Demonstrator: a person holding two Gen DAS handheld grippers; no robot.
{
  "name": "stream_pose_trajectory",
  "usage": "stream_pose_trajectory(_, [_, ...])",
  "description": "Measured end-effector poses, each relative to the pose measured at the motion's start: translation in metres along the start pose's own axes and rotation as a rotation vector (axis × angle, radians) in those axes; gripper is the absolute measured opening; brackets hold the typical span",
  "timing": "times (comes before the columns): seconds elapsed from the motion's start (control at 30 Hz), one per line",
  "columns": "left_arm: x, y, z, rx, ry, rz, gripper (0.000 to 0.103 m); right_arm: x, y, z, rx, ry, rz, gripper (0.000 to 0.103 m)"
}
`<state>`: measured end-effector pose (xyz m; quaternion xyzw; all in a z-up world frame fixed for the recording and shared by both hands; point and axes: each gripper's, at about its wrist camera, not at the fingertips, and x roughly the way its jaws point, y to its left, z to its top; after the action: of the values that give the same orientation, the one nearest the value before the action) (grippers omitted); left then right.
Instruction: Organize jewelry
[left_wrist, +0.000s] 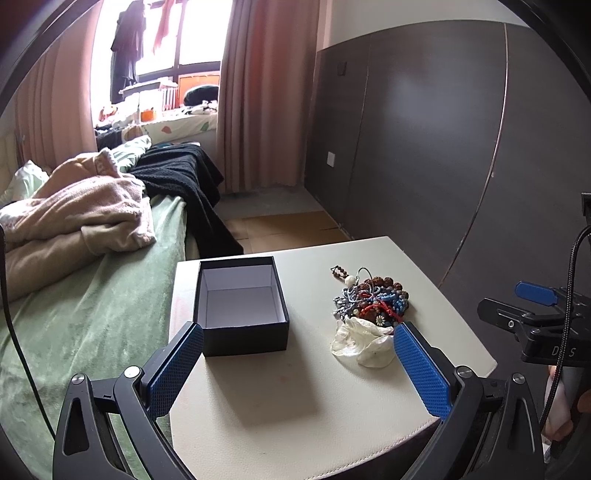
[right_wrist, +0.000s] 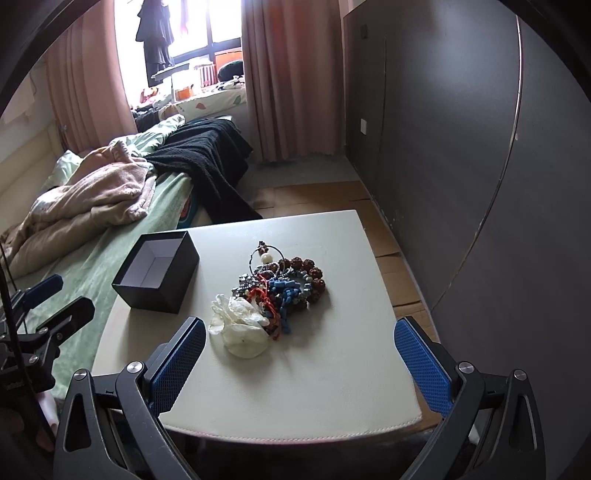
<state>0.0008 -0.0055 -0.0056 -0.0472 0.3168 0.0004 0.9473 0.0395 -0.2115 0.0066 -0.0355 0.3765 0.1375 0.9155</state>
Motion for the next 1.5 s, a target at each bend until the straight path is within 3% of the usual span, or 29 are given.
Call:
stream_pose_trajectory(0.4, [0.008,0.004,0.005,-0.047,0.002,-0.026,0.103,0.0,-0.007,0.003,0.016,0.01,0.024,0.103])
stream_pose_trajectory(0.77, [0.037,-0.007,0.007,-0.069,0.032,-0.083,0.102,0.008,-0.049,0.012,0.14,0.044,0.026,0.1])
stream_pose_trajectory(0.9, [0.054,-0.018,0.004,-0.046,0.072,-0.101,0.096,0.019,-0.064,0.016,0.202,0.079,0.02,0.098])
stream_pose_trajectory(1.2, [0.103,-0.036,-0.011,0.007,0.214,-0.122,0.081,0.045,-0.081,0.017,0.299,0.155,0.063,0.081])
stream_pose_trajectory(1.37, [0.12,-0.048,-0.019,0.05,0.261,-0.145,0.078,0.057,-0.078,0.021,0.313,0.172,0.083,0.081])
stream_pose_trajectory(1.5, [0.133,-0.056,-0.025,0.068,0.305,-0.167,0.07,0.067,-0.075,0.021,0.31,0.191,0.086,0.081])
